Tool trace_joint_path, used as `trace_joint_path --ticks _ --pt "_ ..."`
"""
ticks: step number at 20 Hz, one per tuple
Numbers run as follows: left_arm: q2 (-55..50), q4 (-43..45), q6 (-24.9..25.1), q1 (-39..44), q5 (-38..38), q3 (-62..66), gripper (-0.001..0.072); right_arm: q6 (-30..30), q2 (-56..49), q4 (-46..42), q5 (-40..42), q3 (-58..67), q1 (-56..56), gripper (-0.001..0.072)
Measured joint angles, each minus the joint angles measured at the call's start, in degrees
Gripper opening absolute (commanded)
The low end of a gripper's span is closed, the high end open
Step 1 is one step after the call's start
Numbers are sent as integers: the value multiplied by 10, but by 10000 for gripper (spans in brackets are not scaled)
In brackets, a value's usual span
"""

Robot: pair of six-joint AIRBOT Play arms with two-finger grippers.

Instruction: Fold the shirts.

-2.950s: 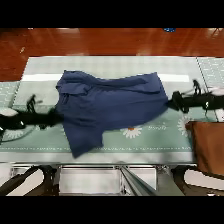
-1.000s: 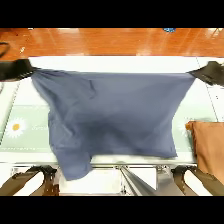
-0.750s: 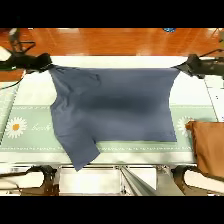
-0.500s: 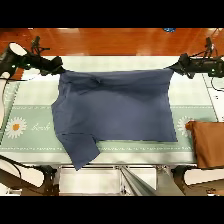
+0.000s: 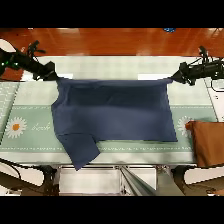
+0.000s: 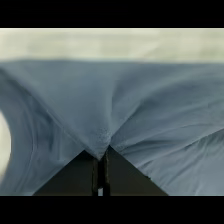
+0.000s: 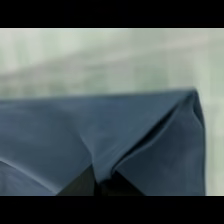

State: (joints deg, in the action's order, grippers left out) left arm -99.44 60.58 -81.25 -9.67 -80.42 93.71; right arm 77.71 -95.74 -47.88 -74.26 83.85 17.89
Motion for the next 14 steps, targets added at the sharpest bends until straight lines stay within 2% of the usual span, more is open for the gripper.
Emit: trace_joint_path --ticks 6,7,8,9,14 --pt "35 26 18 5 -6 -158 24 14 1 -87 -44 -35 -10 23" --pt "37 27 20 7 -3 -178 65 15 1 -93 -44 -41 -10 81" --pt "38 26 22 8 0 -193 293 19 1 -97 -43 -47 -11 309" --pt "38 23 22 9 7 -204 505 25 1 -101 -41 -50 -11 408" --pt "63 12 25 -7 -54 -221 509 47 32 -110 -50 -58 2 408"
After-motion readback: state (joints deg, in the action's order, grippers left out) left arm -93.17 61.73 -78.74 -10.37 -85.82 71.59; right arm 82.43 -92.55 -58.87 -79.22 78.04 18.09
